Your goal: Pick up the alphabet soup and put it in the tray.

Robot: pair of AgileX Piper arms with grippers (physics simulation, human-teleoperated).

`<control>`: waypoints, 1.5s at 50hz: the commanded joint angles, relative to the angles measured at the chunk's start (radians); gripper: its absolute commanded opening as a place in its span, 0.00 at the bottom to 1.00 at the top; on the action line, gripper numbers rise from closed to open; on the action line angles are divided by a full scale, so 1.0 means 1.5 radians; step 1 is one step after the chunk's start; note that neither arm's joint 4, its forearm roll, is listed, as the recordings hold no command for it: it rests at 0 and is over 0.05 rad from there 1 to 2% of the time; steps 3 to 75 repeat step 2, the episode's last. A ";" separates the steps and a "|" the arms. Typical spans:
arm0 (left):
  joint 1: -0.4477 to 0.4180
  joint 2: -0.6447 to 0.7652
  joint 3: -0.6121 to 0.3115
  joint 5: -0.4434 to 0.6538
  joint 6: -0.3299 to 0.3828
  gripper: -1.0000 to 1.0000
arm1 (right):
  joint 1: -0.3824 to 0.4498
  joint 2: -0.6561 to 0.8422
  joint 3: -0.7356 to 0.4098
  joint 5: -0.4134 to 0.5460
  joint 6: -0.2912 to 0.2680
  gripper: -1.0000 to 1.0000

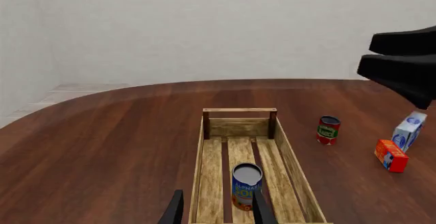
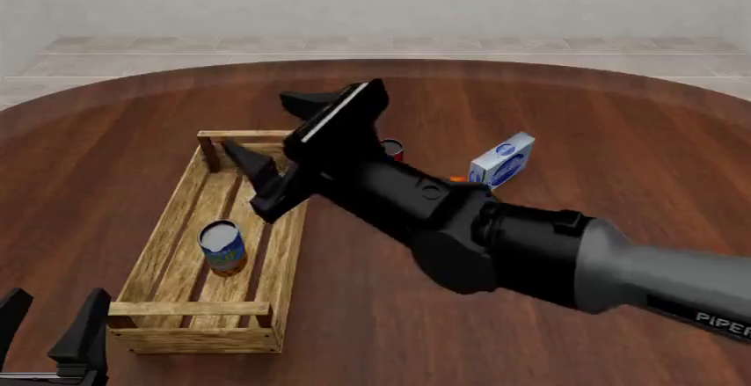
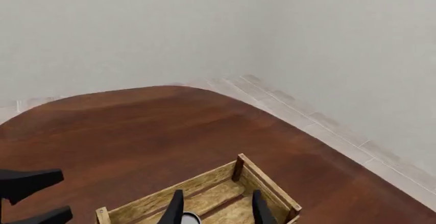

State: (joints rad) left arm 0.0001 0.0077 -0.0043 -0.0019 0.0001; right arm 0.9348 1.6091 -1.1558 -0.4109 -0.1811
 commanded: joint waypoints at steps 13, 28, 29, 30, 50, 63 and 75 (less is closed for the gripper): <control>0.000 0.000 0.000 0.000 0.000 1.00 | -0.039 -0.181 0.114 -0.017 -0.017 1.00; 0.000 0.000 0.000 0.000 0.000 1.00 | -0.039 -0.181 0.114 -0.017 -0.017 1.00; 0.000 0.000 0.000 0.000 0.000 1.00 | -0.039 -0.181 0.114 -0.017 -0.017 1.00; 0.000 0.000 0.000 0.000 0.000 1.00 | -0.039 -0.181 0.114 -0.017 -0.017 1.00; 0.000 0.000 0.000 0.000 0.000 1.00 | -0.039 -0.181 0.114 -0.017 -0.017 1.00; 0.000 0.000 0.000 0.000 0.000 1.00 | -0.039 -0.181 0.114 -0.017 -0.017 1.00; 0.000 0.000 0.000 0.000 0.000 1.00 | -0.039 -0.181 0.114 -0.017 -0.017 1.00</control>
